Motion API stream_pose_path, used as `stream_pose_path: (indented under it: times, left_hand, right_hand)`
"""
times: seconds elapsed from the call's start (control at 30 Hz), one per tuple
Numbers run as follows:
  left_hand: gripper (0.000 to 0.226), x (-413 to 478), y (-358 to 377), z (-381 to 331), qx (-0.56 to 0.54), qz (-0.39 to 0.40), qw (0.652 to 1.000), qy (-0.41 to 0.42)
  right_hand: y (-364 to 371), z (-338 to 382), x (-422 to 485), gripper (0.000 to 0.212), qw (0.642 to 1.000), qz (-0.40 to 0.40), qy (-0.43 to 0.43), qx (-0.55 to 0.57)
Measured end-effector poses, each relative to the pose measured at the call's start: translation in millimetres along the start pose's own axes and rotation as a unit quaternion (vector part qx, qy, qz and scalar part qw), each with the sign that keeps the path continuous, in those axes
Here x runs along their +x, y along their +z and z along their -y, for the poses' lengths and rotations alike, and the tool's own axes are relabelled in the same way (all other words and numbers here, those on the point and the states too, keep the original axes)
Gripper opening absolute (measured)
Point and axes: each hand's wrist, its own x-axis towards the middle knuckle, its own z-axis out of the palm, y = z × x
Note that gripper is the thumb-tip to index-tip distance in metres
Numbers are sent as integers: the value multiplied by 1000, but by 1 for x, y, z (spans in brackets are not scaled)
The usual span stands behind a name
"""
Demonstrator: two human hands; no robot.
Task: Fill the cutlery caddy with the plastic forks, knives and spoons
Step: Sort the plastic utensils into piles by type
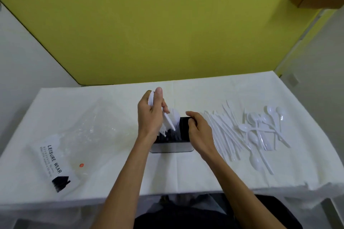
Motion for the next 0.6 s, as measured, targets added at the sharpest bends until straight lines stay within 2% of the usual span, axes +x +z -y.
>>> stream_pose_path:
  times: [0.23,0.5,0.6]
  left_hand:
    - [46,-9,-18,5,95,48,993,49]
    - [42,-18,-18,39,261,82,954,123]
    - [41,-16,-18,30,235,65,963,112]
  right_hand:
    - [7,-6,1,38,998,-3,-21,-56]
    - [7,-4,1,38,997,-5,-18,-73]
    - [6,-6,1,38,997,-4,-17,-74]
